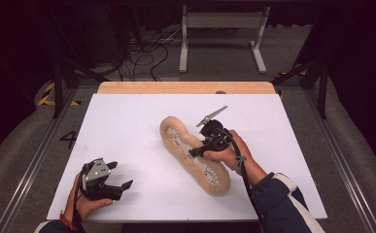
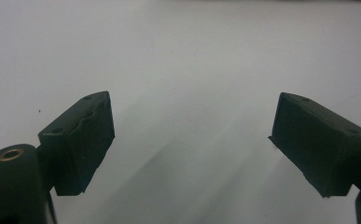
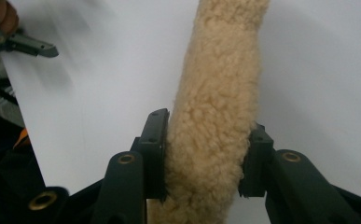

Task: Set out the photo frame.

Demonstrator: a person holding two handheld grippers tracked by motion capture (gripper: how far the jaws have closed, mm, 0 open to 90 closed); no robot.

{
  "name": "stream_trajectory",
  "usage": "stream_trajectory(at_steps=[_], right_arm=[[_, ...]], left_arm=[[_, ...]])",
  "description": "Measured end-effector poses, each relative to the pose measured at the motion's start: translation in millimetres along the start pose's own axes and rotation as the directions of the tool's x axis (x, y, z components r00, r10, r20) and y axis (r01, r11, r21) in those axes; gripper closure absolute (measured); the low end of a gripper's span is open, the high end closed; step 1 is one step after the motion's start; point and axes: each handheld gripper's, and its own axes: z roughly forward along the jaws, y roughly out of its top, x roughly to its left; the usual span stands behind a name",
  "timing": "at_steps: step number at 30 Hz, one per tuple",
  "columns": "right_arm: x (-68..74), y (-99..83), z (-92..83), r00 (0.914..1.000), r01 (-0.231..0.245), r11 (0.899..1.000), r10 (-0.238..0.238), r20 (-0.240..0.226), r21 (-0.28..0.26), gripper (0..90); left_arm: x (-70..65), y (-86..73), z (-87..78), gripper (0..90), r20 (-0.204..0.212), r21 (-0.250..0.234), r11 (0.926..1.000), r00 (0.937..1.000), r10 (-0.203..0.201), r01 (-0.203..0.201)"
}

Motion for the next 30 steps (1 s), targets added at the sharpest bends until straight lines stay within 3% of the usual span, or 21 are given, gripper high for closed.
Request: stream_trajectory(at_steps=[4, 9, 13, 18, 26, 30], right_arm=[[8.5, 1.3, -0.1, 0.9959, 0.09, 0.996, -0.09, -0.008, 0.029, 66.0], [11.8, 0.7, -2.1, 0.9917, 0.126, 0.991, -0.125, -0.032, 0.039, 66.0], [16.9, 1.7, -7.2, 0.9779, 0.181, 0.983, -0.176, -0.113, 0.042, 66.0], [24.7, 1.5, 1.8, 0.9572, 0.257, 0.962, -0.24, -0.162, 0.096, 65.6], [16.8, -0.1, 1.8, 0.9616, 0.254, 0.963, -0.242, -0.13, 0.088, 63.4], [13.8, -2.2, -0.1, 0.9689, 0.233, 0.97, -0.226, -0.101, 0.063, 58.5]], left_arm=[[-0.5, 2.1, -0.6, 13.7, 0.012, -0.011, 0.9999, 0.9999, -0.006, 0.006], [-1.1, 6.9, 1.3, 13.7, 0.031, -0.018, 0.9998, 0.9995, -0.005, 0.006], [-6.8, 18.9, 6.9, 13.7, 0.064, -0.03, 0.9994, 0.9977, 0.021, -0.019], [-15.3, 29.5, 15.7, 13.5, 0.097, -0.029, 0.9976, 0.9932, 0.065, -0.062], [-10.2, 49.4, 37.3, 11.7, 0.12, -0.048, 0.9974, 0.991, 0.059, -0.053], [-2.4, 60.9, 52.7, 11.6, 0.147, -0.068, 0.9976, 0.9889, 0.022, -0.012]])
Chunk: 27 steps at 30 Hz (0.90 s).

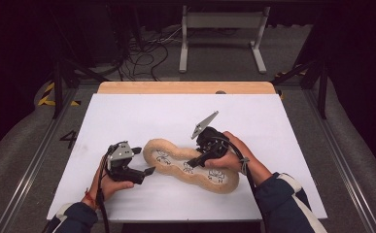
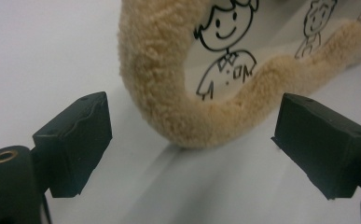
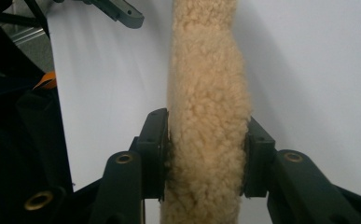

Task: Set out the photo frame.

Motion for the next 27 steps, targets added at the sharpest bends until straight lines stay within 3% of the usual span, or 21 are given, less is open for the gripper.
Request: stream_trajectory(at_steps=[3, 8, 11, 13, 16, 24, 27], right_arm=[[0.0, -3.8, -4.6, 0.9991, -0.015, 0.999, 0.016, 0.04, -0.038, 52.8], [3.9, -10.6, -14.7, 0.9969, -0.022, 0.995, 0.029, 0.073, -0.101, 47.8], [12.0, -20.3, -25.5, 0.9852, -0.011, 0.989, 0.036, 0.168, -0.148, 39.6], [18.8, -30.6, -33.3, 0.9712, 0.002, 0.978, 0.048, 0.233, -0.207, 38.9], [23.7, -45.8, -39.7, 0.9598, -0.002, 0.967, 0.073, 0.271, -0.254, 36.2], [30.0, -83.9, -53.0, 0.9402, -0.023, 0.929, 0.146, 0.308, -0.369, 34.3], [33.5, -97.9, -52.4, 0.936, -0.029, 0.921, 0.161, 0.313, -0.388, 33.4]], left_arm=[[2.1, 7.0, 8.9, 11.9, 0.007, 0.02, 0.9992, 0.9994, 0.034, -0.034], [2.6, 13.5, 19.4, 13.3, 0.013, 0.03, 0.9988, 0.9992, 0.039, -0.039], [2.0, 15.1, 20.8, 15.2, 0.02, 0.021, 0.9991, 0.9992, 0.035, -0.036], [1.5, 15.1, 20.2, 19.1, 0.019, 0.029, 0.9983, 0.9985, 0.05, -0.051], [1.7, 15.6, 19.0, 21.2, 0.016, 0.019, 0.9986, 0.9987, 0.049, -0.049], [3.4, 18.1, 14.2, 27.4, -0.012, 0.004, 0.9989, 0.9989, 0.046, -0.046], [4.5, 18.0, 12.4, 32.8, -0.008, -0.001, 0.9989, 0.9989, 0.047, -0.047]])
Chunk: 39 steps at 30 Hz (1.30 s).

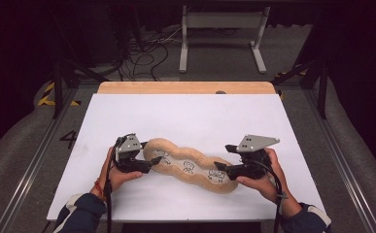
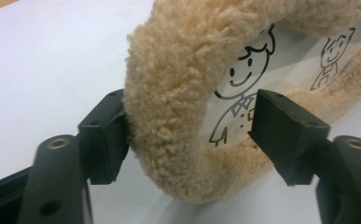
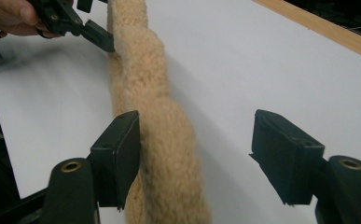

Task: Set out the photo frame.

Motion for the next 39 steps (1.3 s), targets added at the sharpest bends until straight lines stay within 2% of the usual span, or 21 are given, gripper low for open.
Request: stream_trajectory(at_steps=[5, 6, 9, 11, 16, 17, 20, 23, 25, 27, 32, 34, 37, 39], right_arm=[[1.3, -24.1, -2.8, 0.9989, -0.047, 0.999, 0.047, 0.003, -0.011, 32.2], [1.3, -24.1, -2.8, 0.9989, -0.047, 0.999, 0.047, 0.003, -0.011, 32.2], [1.7, -36.4, -2.9, 0.997, -0.075, 0.997, 0.075, 0.016, -0.015, 32.2], [2.0, -45.0, -1.9, 0.9943, -0.106, 0.994, 0.106, 0.007, -0.018, 32.5], [7.5, -60.2, 2.9, 0.992, -0.125, 0.992, 0.125, 0.02, -0.012, 35.3], [8.2, -62.1, 4.8, 0.9916, -0.129, 0.992, 0.129, 0.015, -0.005, 36.4], [9.3, -66.4, 10.2, 0.9908, -0.133, 0.991, 0.133, 0.027, 0.006, 45.1], [7.8, -69.3, 13.2, 0.99, -0.141, 0.99, 0.14, 0.016, 0.001, 51.1], [7.5, -69.8, 13.2, 0.9897, -0.143, 0.99, 0.143, 0.008, -0.013, 61.9], [7.6, -69.1, 12.9, 0.9907, -0.124, 0.992, 0.125, 0.052, -0.019, 63.5], [3.4, -68.3, 13.9, 0.991, -0.113, 0.993, 0.114, 0.071, -0.022, 64.7], [0.8, -67.5, 14.2, 0.9911, -0.111, 0.994, 0.112, 0.071, -0.022, 64.8], [-5.1, -67.1, 14.7, 0.9894, -0.134, 0.991, 0.135, 0.053, -0.023, 64.6], [-9.6, -68.1, 14.7, 0.9849, -0.171, 0.985, 0.172, 0.019, -0.023, 64.3]], left_arm=[[1.9, 0.0, -0.2, 41.7, -0.015, 0.001, 1.0, 0.9998, 0.009, -0.009], [1.9, 0.0, -0.2, 43.0, -0.015, 0.001, 1.0, 0.9998, 0.009, -0.009], [2.1, -0.7, 1.0, 43.4, -0.016, 0.009, 0.9999, 0.9998, 0.009, -0.009], [2.6, -0.7, 1.8, 44.5, -0.021, 0.012, 0.9999, 0.9997, 0.011, -0.011], [3.5, -2.2, 3.2, 45.3, -0.012, 0.022, 0.9996, 0.9997, 0.02, -0.02], [2.9, -2.8, 3.4, 45.4, -0.012, 0.025, 0.9996, 0.9999, 0.01, -0.009], [3.8, -3.5, 3.8, 45.9, -0.01, 0.031, 0.9994, 0.9998, 0.019, -0.018], [2.6, -2.9, 3.8, 46.8, -0.02, 0.028, 0.9993, 0.9994, 0.027, -0.026], [1.9, -2.4, 3.1, 48.8, -0.03, 0.019, 0.9994, 0.9991, 0.031, -0.03], [1.4, -2.2, 2.3, 52.5, -0.041, 0.014, 0.9994, 0.9987, 0.031, -0.03], [2.0, -1.5, 2.5, 55.2, -0.053, 0.011, 0.9997, 0.9983, 0.025, -0.024], [2.9, -1.7, 2.6, 56.1, -0.047, 0.006, 0.9999, 0.9988, 0.016, -0.016], [4.2, -2.2, 1.5, 56.5, -0.027, 0.0, 1.0, 0.9996, 0.004, -0.004], [4.5, -2.9, 1.0, 56.5, -0.01, 0.002, 1.0, 0.9999, -0.007, 0.007]])
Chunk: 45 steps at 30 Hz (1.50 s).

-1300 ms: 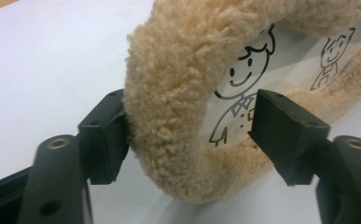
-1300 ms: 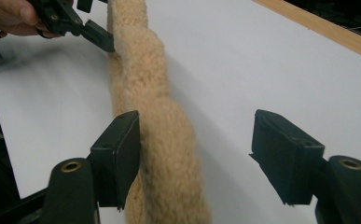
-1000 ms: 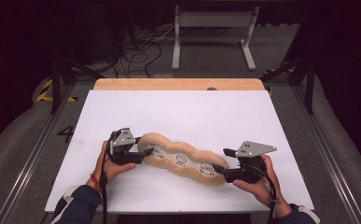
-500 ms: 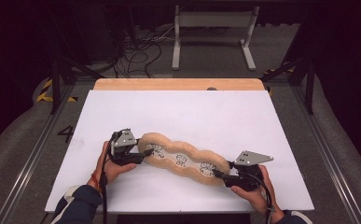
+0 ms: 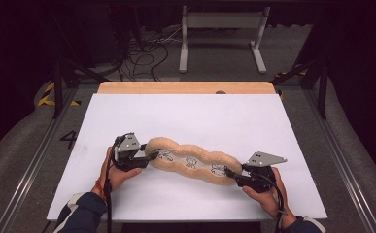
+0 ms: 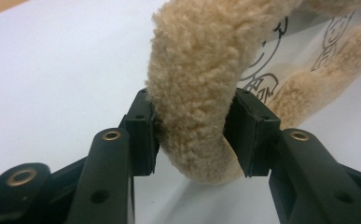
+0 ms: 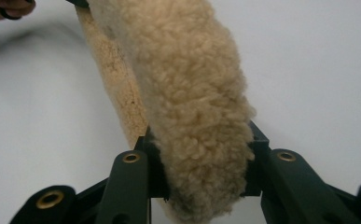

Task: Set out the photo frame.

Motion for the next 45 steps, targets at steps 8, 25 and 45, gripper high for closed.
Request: stream_trajectory(at_steps=[8, 25, 45], right_arm=[[-3.7, 0.9, -0.8, 0.9989, -0.025, 0.999, 0.026, -0.039, 0.035, 63.5], [-19.7, 4.2, -3.3, 0.9933, -0.014, 0.997, 0.023, -0.113, 0.081, 61.6], [-20.1, 0.4, -7.9, 0.9987, 0.05, 0.998, -0.05, -0.015, 0.042, 50.9]], left_arm=[[-2.9, -3.5, -9.3, 60.9, 0.045, 0.028, 0.9992, 0.9986, -0.029, 0.027], [-25.5, -7.8, -23.5, 61.6, 0.068, 0.085, 0.9961, 0.9975, 0.02, -0.025], [-40.5, -14.4, -29.1, 60.9, 0.028, 0.066, 0.9968, 0.9987, 0.043, -0.045]])
